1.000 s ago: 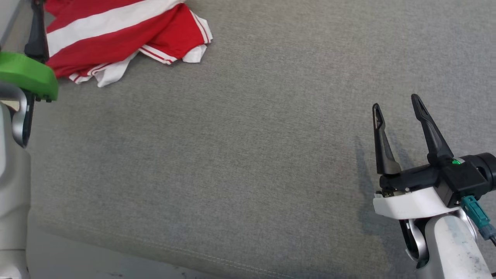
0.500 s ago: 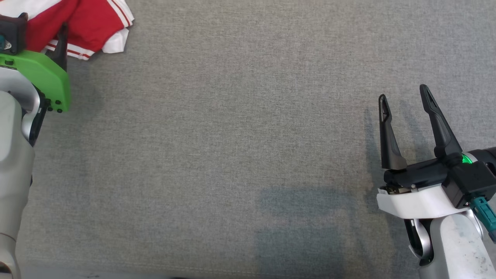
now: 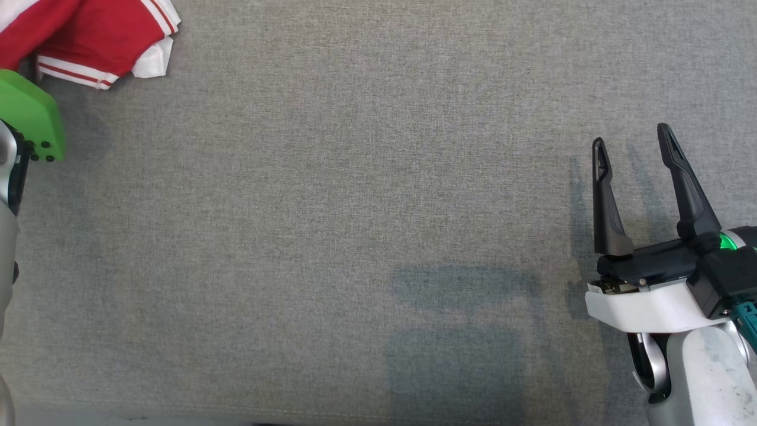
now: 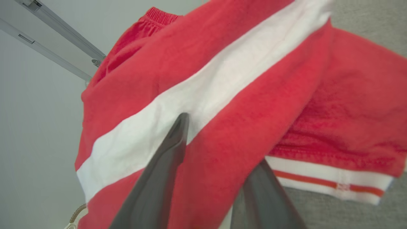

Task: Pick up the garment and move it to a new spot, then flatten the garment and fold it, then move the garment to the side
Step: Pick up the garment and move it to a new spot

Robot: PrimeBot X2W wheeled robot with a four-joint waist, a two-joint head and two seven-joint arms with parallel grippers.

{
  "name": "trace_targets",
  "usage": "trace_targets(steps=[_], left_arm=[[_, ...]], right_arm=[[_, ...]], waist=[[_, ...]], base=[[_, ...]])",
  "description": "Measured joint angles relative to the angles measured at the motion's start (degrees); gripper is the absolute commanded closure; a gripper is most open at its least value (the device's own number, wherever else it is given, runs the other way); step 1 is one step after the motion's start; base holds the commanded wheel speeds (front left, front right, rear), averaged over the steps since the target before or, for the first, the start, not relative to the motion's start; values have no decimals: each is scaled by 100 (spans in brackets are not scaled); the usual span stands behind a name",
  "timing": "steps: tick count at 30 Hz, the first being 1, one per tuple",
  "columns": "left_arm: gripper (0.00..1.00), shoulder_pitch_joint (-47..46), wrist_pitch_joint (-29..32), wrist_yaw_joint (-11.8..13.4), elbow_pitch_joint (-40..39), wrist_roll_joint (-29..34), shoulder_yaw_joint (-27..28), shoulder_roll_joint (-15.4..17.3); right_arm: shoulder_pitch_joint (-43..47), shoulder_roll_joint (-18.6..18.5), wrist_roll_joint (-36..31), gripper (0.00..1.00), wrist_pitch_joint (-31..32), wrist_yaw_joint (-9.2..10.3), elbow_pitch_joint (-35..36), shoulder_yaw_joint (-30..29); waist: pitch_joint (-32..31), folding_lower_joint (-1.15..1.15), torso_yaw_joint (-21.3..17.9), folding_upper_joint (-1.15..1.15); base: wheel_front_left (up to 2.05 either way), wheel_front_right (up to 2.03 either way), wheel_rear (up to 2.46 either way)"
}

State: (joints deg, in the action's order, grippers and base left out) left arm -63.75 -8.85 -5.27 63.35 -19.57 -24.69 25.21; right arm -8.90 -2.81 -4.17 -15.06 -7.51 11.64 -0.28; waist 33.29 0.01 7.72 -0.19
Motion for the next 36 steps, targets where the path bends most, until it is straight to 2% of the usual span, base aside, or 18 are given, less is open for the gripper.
trace_targets(steps=[1,9,17,25,36], left_arm=[[100,-34,-45,-1,45,-3,-2,-8],[100,-272,-364,-79,172,-123,-4,-63],[100,-495,-550,-129,-104,-78,-115,27],[100,-795,-595,-152,-823,209,-383,-3],[100,-801,-458,-23,-2113,246,-636,-459]], right_arm=[[1,0,0,0,0,0,1,0],[13,1,34,0,0,0,-13,21],[5,1,174,0,0,0,-151,81],[3,0,437,0,0,0,-305,99],[66,-1,809,0,0,0,-450,44]], waist=[[-4,0,10,0],[-104,0,84,0],[-389,0,95,0],[-826,0,12,0],[-1427,-1,-366,0]], base=[[0,0,0],[0,0,0],[0,0,0],[0,0,0],[0,0,0]])
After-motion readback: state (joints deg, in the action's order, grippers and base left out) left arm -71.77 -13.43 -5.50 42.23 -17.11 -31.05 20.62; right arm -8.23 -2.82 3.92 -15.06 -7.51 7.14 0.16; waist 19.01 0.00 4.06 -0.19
